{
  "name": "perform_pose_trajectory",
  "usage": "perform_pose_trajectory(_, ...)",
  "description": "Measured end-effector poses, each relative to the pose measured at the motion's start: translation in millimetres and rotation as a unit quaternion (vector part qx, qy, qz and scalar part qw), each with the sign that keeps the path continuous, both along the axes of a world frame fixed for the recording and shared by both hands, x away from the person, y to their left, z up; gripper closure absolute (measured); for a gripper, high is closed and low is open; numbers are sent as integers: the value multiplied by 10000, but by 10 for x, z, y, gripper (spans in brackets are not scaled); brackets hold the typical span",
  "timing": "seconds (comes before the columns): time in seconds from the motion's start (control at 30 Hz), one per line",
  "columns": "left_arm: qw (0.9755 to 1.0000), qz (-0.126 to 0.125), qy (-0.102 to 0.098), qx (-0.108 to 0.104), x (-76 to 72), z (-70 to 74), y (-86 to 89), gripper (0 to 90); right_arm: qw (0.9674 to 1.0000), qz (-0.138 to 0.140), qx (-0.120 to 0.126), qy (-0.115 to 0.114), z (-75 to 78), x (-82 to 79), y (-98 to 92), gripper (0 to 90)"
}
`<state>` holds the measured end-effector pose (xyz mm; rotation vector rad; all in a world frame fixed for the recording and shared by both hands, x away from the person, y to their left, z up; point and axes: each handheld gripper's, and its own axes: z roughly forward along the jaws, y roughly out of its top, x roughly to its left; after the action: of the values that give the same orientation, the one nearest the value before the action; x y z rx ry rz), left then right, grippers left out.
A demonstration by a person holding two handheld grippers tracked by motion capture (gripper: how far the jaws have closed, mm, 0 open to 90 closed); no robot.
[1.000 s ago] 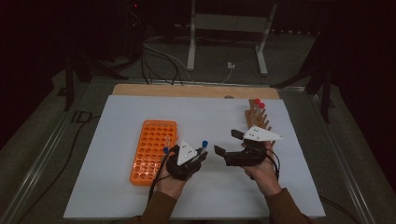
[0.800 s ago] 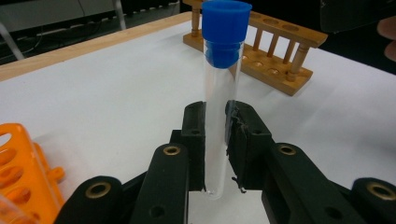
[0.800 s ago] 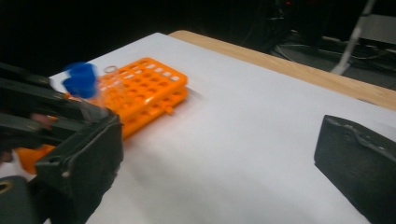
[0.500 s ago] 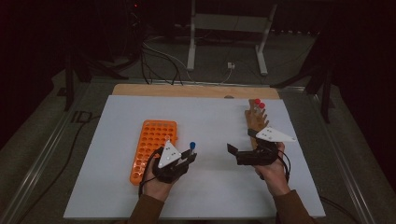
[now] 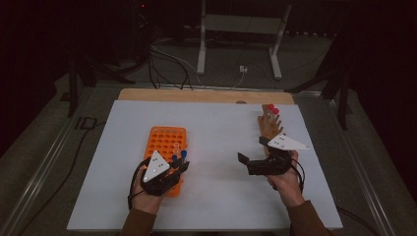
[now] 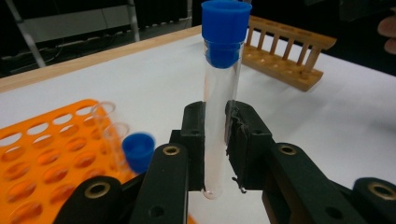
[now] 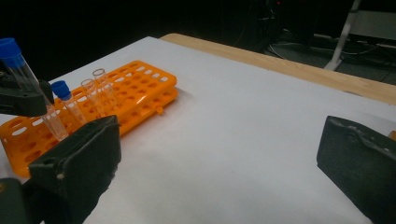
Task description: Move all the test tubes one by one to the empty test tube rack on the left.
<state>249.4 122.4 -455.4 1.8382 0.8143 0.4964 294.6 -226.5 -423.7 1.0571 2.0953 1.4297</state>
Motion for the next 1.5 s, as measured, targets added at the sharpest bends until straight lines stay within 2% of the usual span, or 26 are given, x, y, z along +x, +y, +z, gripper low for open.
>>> perform_pose_trajectory(0.3, 9998, 159, -26, 152, -26, -61, 98, 772, 10000, 17, 15, 0, -5, -8, -5, 1)
perform_pose_trajectory(0.47, 9993, 221, 13, 310, -27, -118, 140, 772, 10000, 18, 25, -6, -1, -13, -7, 1)
perform_pose_trajectory(0.5, 9994, 222, 3, 274, -32, -127, 146, 771, 10000, 20, 23, -5, -1, -15, -5, 1)
perform_pose_trajectory(0.6, 9991, 270, -24, 337, -37, -126, 168, 771, 10000, 34, 19, -8, -6, -16, 1, 1)
perform_pose_trajectory(0.77, 9989, 398, -17, 251, -6, -156, 204, 771, 10000, 50, 18, 10, -15, -16, 12, 1)
perform_pose_trajectory(0.9, 9984, 414, 104, 364, 8, -220, 167, 771, 10000, 80, 3, 9, -19, -17, 26, 2)
perform_pose_trajectory(0.97, 9973, 448, 188, 547, -1, -254, 140, 771, 10000, 84, 7, 12, -18, -21, 25, 1)
perform_pose_trajectory(1.1, 9950, 501, 370, 780, 2, -301, 116, 772, 10000, 76, 27, 18, -14, -23, 12, 1)
perform_pose_trajectory(1.4, 9919, 546, 541, 1009, 5, -343, 79, 776, 9999, 104, 32, 22, -11, -27, 5, 2)
perform_pose_trajectory(1.5, 9920, 583, 603, 943, 17, -346, 94, 775, 9999, 118, 26, 13, -13, -25, 11, 2)
